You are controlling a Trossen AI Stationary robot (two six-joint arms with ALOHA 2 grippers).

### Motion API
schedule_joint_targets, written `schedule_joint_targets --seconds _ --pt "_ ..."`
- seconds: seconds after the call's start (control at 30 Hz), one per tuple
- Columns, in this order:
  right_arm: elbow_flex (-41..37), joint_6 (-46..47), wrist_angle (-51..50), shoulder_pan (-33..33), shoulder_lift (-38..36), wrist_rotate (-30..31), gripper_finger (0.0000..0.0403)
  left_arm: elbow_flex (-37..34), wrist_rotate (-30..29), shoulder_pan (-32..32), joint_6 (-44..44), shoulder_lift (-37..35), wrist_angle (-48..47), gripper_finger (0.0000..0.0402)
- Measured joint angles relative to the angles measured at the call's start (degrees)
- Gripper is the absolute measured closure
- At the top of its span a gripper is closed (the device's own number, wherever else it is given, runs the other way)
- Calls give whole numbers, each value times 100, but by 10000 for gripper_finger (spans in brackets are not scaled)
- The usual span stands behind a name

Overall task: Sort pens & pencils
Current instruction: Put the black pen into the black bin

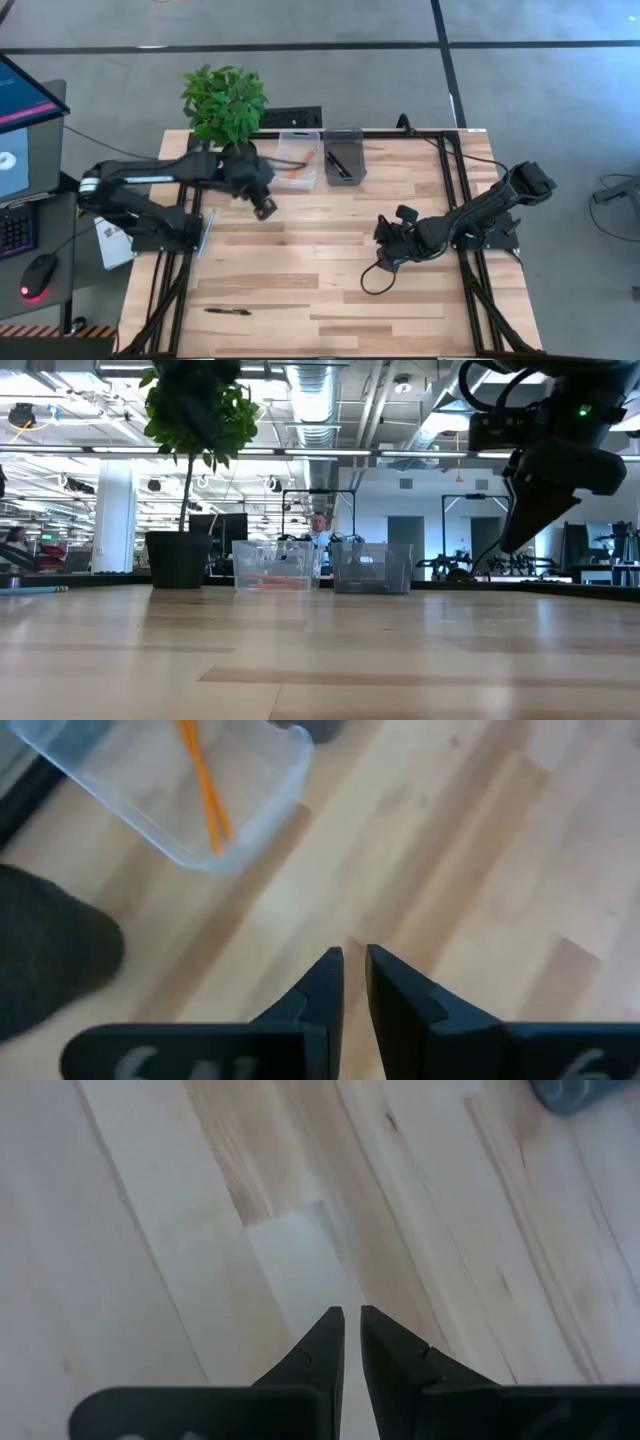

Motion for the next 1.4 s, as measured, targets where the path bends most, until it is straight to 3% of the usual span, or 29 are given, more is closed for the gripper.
schedule_joint_targets --seconds 0.1,0.23,0.33,0.43,0.57,0.8,1.2,1.4 --pt "0 -175 189 -68 0 -1 343 0 -179 -549 -719 -211 -386 365" --pt "0 -246 336 -152 0 -6 343 0 -743 -1158 -2312 -266 -1436 365" --pt "0 -289 336 -201 1 -8 343 -75 -1052 -1434 -3435 -201 -2516 365" --pt "0 -431 411 -259 0 -15 343 -358 -1247 -1565 -4051 -190 -2964 365" --pt "0 -536 532 -339 1 -20 343 -704 -1264 -1669 -4143 -188 -2936 365" --pt "0 -567 681 -383 0 -21 343 -1097 -776 -1682 -4076 -181 -2826 363" --pt "0 -563 681 -380 0 -41 343 -1233 -742 -1674 -3794 -181 -2817 357" --pt "0 -559 681 -380 0 -41 343 -1233 -424 -1692 -3739 -181 -2734 305"
